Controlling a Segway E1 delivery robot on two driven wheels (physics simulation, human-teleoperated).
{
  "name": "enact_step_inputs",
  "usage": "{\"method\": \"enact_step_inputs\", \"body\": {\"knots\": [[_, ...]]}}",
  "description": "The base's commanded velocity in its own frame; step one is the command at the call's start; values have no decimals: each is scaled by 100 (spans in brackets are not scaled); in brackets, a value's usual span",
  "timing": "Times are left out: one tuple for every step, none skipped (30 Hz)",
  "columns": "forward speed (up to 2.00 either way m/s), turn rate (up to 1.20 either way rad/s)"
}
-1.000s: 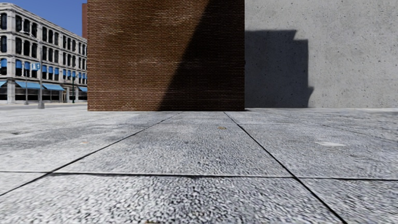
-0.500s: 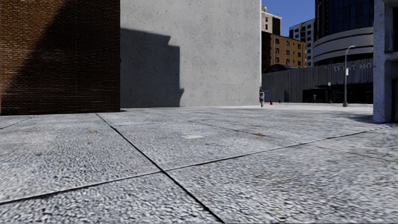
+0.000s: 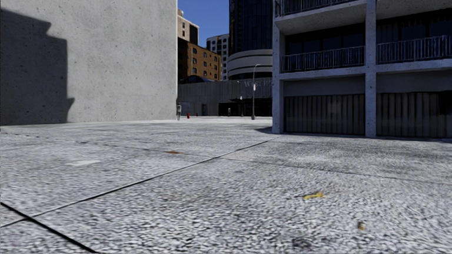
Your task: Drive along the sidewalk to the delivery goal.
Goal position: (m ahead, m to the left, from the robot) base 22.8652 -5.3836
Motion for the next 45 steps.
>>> {"method": "enact_step_inputs", "body": {"knots": [[60,0],[60,0],[82,0],[106,0],[130,0],[165,0],[200,0],[200,0],[200,0],[200,0],[200,0],[200,0],[200,0],[200,0],[200,0],[200,0],[200,0],[200,0],[200,0],[200,0],[200,0],[200,0],[200,0],[200,0],[200,0],[200,0],[200,0],[200,0],[200,0],[200,0],[200,0],[200,0],[200,0],[200,0],[200,0],[200,0],[200,0],[200,0],[200,0],[200,0],[200,0],[200,0],[200,0],[200,0],[200,0]]}}
